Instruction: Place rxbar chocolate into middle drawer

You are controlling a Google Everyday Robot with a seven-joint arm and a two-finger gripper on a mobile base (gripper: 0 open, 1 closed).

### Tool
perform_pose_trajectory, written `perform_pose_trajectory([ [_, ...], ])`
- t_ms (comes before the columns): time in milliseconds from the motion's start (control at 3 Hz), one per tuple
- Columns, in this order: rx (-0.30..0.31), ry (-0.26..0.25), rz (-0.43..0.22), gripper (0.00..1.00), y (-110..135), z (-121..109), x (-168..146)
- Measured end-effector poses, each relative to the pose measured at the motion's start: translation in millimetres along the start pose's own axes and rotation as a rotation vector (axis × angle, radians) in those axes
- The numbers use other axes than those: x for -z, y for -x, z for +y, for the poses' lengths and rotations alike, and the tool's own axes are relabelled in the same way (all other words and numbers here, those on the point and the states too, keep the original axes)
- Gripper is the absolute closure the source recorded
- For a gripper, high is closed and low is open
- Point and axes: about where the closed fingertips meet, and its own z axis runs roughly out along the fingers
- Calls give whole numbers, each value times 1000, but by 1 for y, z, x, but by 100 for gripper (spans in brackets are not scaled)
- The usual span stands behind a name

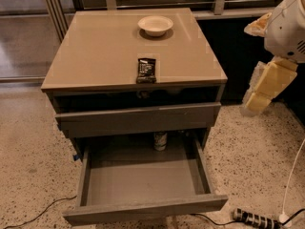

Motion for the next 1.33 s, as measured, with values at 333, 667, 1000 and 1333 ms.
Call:
perform_pose_trajectory([
  [333,0,0,0,0,0,0,0],
  [667,0,-28,-21,0,4,-3,-7],
  [1000,5,-65,-59,0,12,-8,-19],
  [1333,11,-100,-97,0,17,-12,-28],
])
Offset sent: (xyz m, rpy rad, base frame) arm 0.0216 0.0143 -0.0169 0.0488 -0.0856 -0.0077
